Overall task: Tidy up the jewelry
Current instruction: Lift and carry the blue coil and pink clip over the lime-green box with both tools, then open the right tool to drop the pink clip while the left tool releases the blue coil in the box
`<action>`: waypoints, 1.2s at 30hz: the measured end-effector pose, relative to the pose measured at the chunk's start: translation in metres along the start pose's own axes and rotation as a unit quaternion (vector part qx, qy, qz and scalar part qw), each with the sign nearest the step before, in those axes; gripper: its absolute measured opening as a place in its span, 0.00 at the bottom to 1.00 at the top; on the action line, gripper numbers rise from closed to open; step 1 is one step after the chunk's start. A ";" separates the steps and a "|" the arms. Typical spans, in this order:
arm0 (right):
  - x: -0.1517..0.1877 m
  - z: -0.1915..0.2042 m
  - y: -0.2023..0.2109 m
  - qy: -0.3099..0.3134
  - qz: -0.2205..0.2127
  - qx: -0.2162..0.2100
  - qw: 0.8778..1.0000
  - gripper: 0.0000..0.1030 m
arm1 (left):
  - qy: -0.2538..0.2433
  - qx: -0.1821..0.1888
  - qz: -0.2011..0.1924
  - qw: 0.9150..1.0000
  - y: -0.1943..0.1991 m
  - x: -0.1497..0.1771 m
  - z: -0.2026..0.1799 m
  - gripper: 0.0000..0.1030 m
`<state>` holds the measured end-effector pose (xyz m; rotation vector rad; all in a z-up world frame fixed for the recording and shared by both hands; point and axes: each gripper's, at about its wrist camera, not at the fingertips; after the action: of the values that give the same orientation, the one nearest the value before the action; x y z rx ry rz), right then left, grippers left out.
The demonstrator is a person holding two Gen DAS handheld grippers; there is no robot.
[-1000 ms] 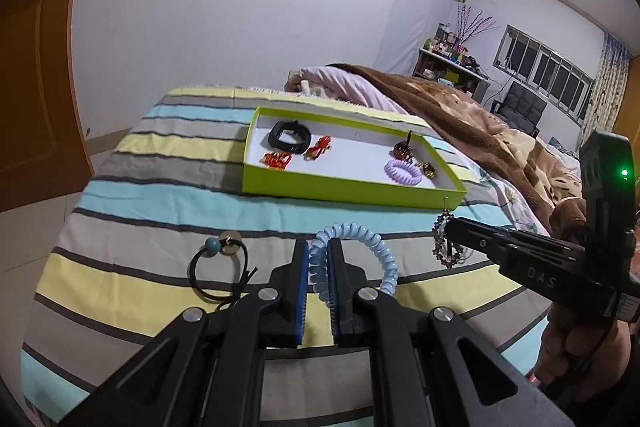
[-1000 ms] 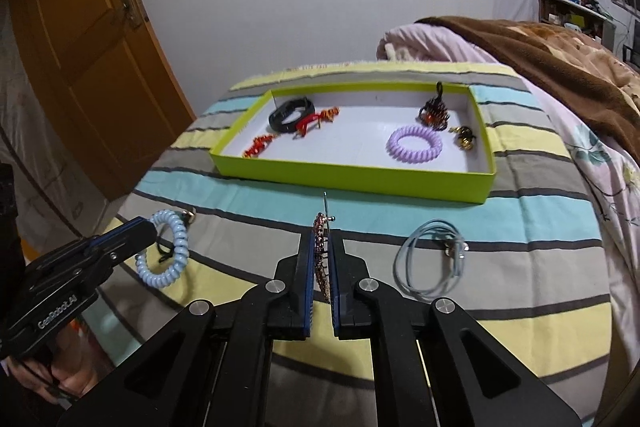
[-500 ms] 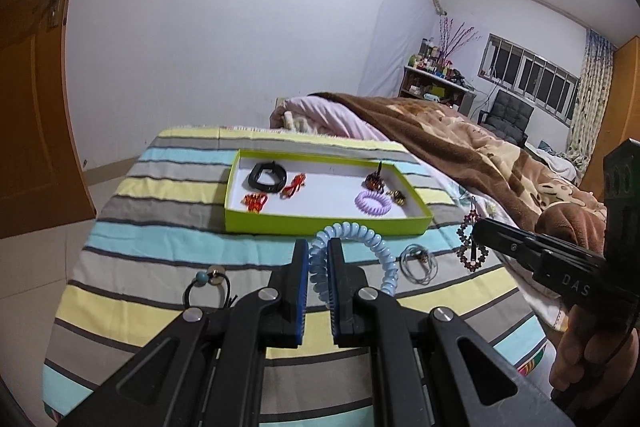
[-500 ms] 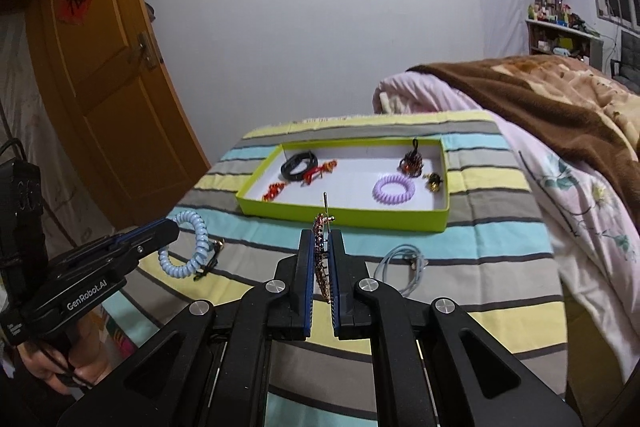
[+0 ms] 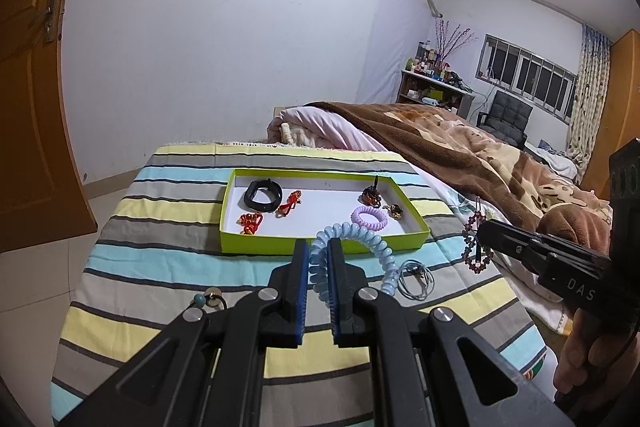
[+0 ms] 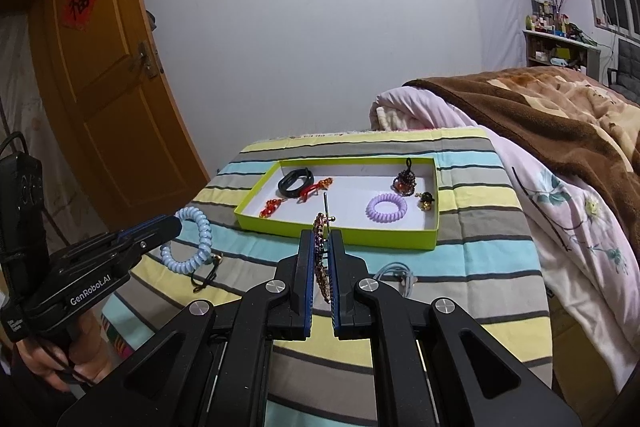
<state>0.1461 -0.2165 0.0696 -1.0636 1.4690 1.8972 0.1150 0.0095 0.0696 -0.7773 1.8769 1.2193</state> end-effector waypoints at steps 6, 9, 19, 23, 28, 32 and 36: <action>-0.008 0.001 -0.014 0.011 0.002 0.003 1.000 0.06 | -0.008 -0.006 0.004 1.000 -0.015 -0.008 0.005 0.09; -0.013 0.001 -0.023 0.015 0.003 0.004 1.000 0.06 | -0.010 -0.009 0.005 1.000 -0.026 -0.014 0.010 0.09; -0.037 0.000 -0.072 0.026 0.011 0.006 1.000 0.06 | -0.025 -0.022 0.002 0.999 -0.060 -0.042 0.025 0.09; -0.044 -0.002 -0.092 0.028 0.015 0.008 0.999 0.06 | -0.026 -0.027 0.006 0.999 -0.078 -0.046 0.034 0.09; -0.051 -0.004 -0.123 0.032 0.027 0.012 0.999 0.06 | -0.027 -0.028 0.015 0.999 -0.101 -0.048 0.042 0.09; -0.053 -0.006 -0.149 0.037 0.040 0.018 0.998 0.06 | -0.028 -0.031 0.030 0.999 -0.122 -0.048 0.050 0.09; -0.054 -0.008 -0.179 0.038 0.062 0.024 0.997 0.06 | -0.019 -0.033 0.055 0.998 -0.144 -0.044 0.059 0.09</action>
<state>0.3187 -0.1702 0.0138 -1.0558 1.6486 1.9143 0.2693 0.0164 0.0235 -0.6894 1.8780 1.3614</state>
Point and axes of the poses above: each gripper's, at about its wrist camera, not at the fingertips, and y roughly against the way its jaws point, z to its left, x to its underside, and after that the axes turned 13 degrees about x, right-handed
